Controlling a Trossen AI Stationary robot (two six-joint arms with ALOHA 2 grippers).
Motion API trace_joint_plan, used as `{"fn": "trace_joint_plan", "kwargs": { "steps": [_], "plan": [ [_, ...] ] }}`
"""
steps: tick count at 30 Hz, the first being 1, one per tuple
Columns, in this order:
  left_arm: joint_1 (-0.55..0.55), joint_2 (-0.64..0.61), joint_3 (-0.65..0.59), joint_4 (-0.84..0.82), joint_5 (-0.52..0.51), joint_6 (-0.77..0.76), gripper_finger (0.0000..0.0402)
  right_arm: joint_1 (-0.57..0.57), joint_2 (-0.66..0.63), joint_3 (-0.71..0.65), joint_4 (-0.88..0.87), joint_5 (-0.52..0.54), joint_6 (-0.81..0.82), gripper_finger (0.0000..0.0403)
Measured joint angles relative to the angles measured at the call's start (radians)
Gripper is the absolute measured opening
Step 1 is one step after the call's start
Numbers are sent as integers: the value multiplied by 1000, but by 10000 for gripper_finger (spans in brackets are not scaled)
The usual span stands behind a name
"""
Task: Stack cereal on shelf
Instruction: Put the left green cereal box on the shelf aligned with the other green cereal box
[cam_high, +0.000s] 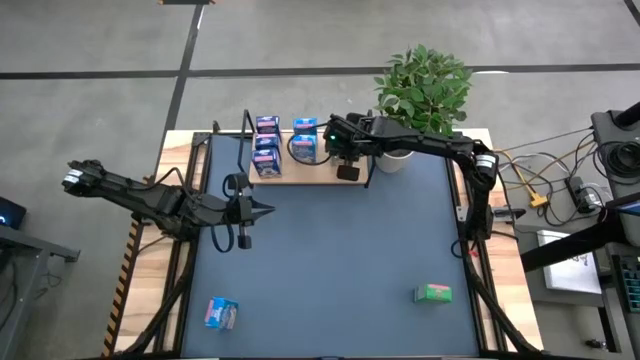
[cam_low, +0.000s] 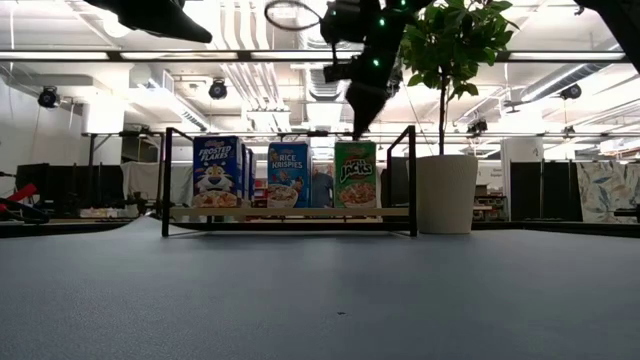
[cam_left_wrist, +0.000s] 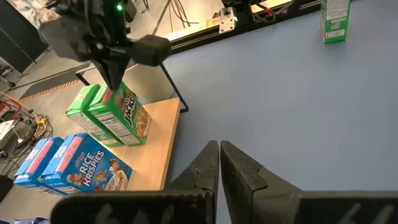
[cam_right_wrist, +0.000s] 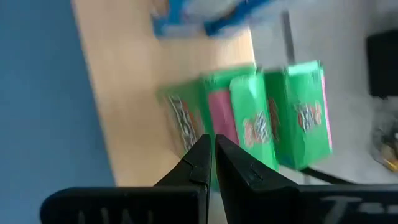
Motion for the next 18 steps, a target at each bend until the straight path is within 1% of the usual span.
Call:
{"fn": "trace_joint_plan", "kwargs": {
  "steps": [3,6,10,18],
  "plan": [
    [0,0,0,0,0,0,0,11,-1,35,18,-41,23,13],
    [0,0,0,0,0,0,0,14,-2,59,75,-38,35,13],
    [0,0,0,0,0,0,0,-10,-2,50,150,-33,26,13],
    [0,0,0,0,0,2,0,-45,37,29,135,-34,21,13]
  ]
}}
